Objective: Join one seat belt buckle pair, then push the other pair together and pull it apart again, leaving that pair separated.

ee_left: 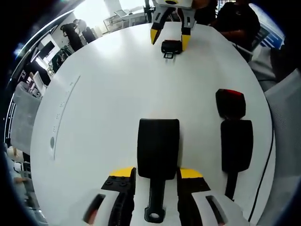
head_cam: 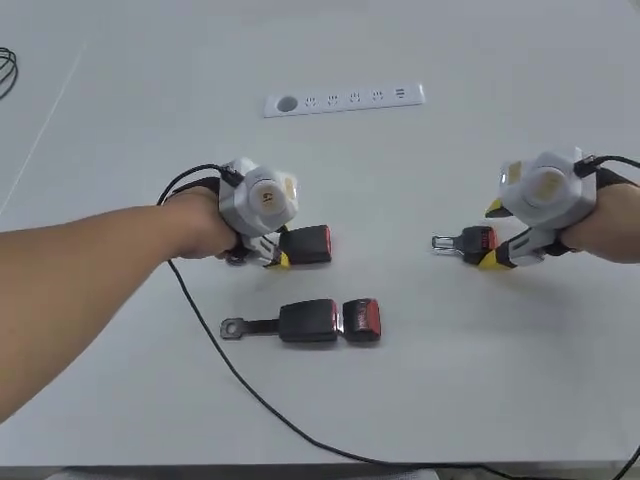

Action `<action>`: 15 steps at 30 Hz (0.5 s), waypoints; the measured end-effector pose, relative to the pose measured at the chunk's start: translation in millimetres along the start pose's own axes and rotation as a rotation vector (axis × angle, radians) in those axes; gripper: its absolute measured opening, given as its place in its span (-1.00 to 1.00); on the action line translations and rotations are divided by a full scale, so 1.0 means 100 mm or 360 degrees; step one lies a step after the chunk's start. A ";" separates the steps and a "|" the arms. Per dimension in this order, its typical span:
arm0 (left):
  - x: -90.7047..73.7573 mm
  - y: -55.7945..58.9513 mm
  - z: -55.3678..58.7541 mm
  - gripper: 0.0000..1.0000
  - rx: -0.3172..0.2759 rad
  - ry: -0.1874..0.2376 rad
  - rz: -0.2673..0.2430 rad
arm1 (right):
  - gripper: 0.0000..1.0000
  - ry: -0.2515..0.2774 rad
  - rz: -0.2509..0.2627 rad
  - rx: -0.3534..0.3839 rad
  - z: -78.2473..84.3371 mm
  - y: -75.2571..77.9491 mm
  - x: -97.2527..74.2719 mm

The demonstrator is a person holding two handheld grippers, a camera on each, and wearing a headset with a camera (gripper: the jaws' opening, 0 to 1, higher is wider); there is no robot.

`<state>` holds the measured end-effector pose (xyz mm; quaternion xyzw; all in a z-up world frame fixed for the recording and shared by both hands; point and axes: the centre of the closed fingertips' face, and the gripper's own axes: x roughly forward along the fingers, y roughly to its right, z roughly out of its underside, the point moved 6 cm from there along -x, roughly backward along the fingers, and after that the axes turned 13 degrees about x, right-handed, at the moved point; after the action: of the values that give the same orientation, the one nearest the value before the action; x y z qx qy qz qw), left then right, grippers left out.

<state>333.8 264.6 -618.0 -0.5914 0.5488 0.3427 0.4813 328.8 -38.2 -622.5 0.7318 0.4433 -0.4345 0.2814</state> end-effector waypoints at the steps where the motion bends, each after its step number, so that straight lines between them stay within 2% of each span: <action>1: -0.02 0.02 0.00 -0.22 -0.0011 0.0022 -0.0008 | 0.11 0.0002 0.0020 0.0036 0.01 0.00 -0.01; 2: -0.03 0.04 -0.01 -0.21 -0.0049 0.0078 -0.0013 | 0.14 0.0010 0.0021 0.0038 0.03 0.00 -0.02; 3: -0.06 0.08 0.00 -0.20 -0.0114 0.0116 -0.0025 | 0.17 0.0065 0.0020 0.0099 0.04 -0.04 -0.04; 5: -0.12 0.10 0.05 -0.17 -0.0134 0.0128 -0.0063 | 0.17 0.0113 0.0019 0.0205 0.08 -0.08 -0.08; 6: -0.15 0.12 0.07 -0.16 -0.0147 0.0131 -0.0078 | 0.17 0.0164 0.0032 0.0227 0.09 -0.10 -0.12; 11: -0.42 0.35 0.12 -0.09 -0.0235 0.0236 -0.0174 | 0.22 0.0291 0.0064 0.0323 0.13 -0.32 -0.31; 13: -0.52 0.44 0.14 0.02 -0.0248 0.0259 -0.0233 | 0.33 0.0359 0.0065 0.0393 0.11 -0.44 -0.37; 15: -0.62 0.52 0.16 0.13 -0.0297 0.0285 -0.0293 | 0.39 0.0395 0.0045 0.0383 0.10 -0.60 -0.43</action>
<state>274.3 303.4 -574.9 -0.7095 0.4988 0.2926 0.4027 261.8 -37.1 -590.4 0.8145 0.4090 -0.3867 0.1410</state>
